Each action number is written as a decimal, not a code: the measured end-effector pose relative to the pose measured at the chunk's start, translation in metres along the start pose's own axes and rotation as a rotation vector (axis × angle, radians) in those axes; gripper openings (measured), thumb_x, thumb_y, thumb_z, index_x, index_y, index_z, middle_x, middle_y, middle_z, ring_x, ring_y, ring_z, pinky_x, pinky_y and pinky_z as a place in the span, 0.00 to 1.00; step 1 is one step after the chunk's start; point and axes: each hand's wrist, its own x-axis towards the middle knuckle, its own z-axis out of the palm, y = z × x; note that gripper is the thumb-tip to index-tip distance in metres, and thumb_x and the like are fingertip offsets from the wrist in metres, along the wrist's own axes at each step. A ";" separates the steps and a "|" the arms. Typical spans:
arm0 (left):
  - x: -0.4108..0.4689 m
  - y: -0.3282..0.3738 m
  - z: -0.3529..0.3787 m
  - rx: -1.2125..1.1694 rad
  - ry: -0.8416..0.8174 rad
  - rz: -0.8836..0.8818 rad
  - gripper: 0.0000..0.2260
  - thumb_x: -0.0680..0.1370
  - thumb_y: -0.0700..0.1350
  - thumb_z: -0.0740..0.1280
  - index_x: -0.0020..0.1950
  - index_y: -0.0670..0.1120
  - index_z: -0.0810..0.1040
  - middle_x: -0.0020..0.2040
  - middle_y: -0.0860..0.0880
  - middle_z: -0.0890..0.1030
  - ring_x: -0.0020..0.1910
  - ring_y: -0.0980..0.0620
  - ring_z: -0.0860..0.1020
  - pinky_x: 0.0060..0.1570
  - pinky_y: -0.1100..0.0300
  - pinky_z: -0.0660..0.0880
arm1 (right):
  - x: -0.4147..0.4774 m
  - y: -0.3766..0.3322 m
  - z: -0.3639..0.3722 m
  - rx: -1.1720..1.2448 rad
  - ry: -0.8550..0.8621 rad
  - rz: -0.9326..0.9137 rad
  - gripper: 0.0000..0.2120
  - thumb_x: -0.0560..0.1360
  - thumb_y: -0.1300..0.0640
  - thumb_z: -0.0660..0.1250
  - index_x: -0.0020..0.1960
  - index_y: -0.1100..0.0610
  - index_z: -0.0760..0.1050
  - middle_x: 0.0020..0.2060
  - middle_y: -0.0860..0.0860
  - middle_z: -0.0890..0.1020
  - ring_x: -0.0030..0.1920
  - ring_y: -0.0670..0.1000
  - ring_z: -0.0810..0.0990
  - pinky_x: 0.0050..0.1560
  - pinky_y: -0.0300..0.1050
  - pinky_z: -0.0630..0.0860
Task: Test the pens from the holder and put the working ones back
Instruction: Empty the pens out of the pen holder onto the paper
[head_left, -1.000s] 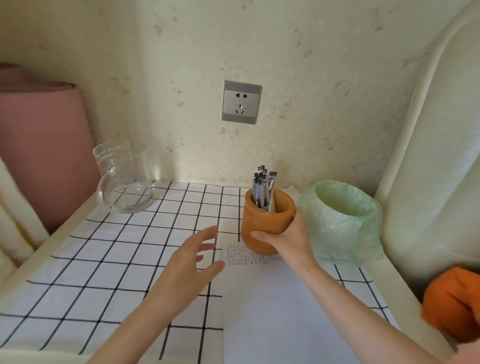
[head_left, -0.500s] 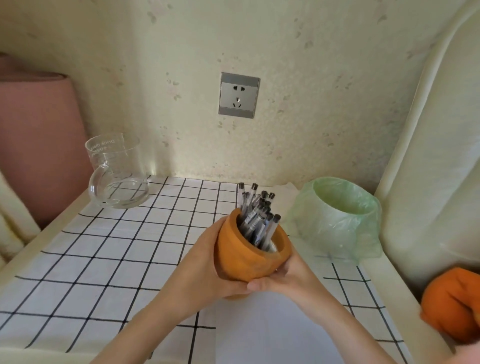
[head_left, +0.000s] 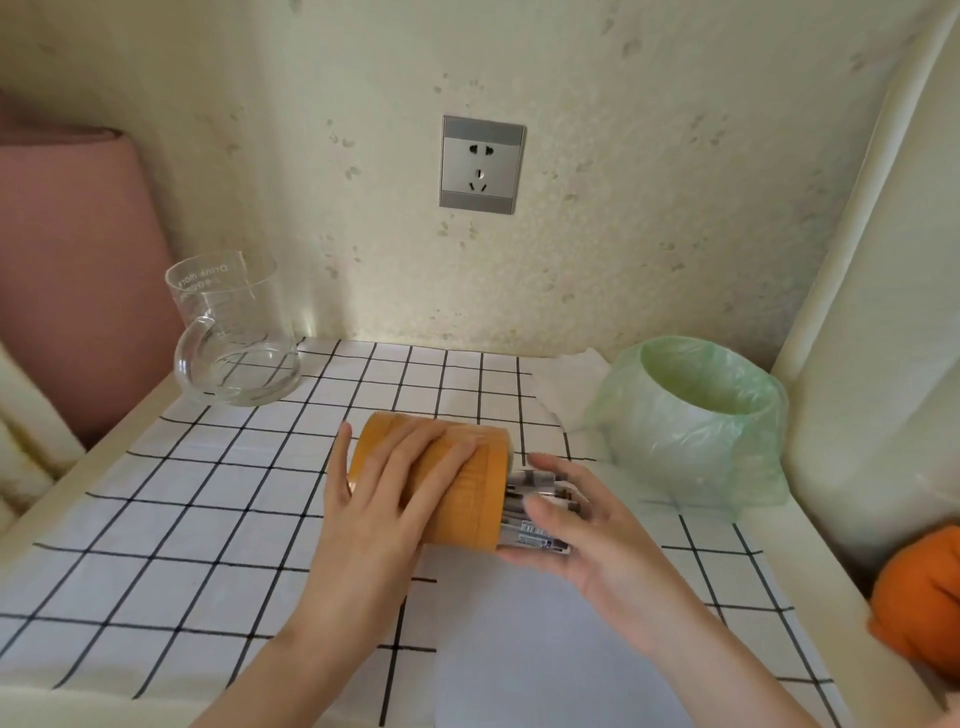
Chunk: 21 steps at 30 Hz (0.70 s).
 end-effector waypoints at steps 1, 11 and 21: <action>0.000 -0.001 0.000 -0.002 -0.005 0.002 0.47 0.56 0.36 0.78 0.72 0.49 0.64 0.68 0.47 0.68 0.69 0.48 0.64 0.70 0.38 0.52 | 0.001 0.001 0.000 -0.044 0.034 -0.010 0.26 0.61 0.61 0.79 0.58 0.58 0.77 0.53 0.61 0.80 0.49 0.62 0.83 0.47 0.58 0.80; 0.002 -0.007 0.005 -0.010 -0.069 -0.059 0.47 0.58 0.34 0.77 0.73 0.49 0.62 0.68 0.48 0.68 0.69 0.48 0.64 0.70 0.41 0.56 | 0.007 -0.004 -0.020 -0.073 0.135 -0.071 0.13 0.66 0.66 0.70 0.50 0.64 0.76 0.46 0.62 0.80 0.45 0.62 0.83 0.43 0.56 0.81; 0.006 -0.020 0.000 -0.302 -0.147 0.000 0.38 0.67 0.58 0.71 0.74 0.56 0.59 0.71 0.57 0.62 0.71 0.56 0.59 0.66 0.55 0.65 | 0.007 -0.004 -0.030 -0.264 0.229 -0.065 0.10 0.72 0.68 0.68 0.52 0.61 0.77 0.47 0.60 0.81 0.47 0.60 0.82 0.56 0.62 0.77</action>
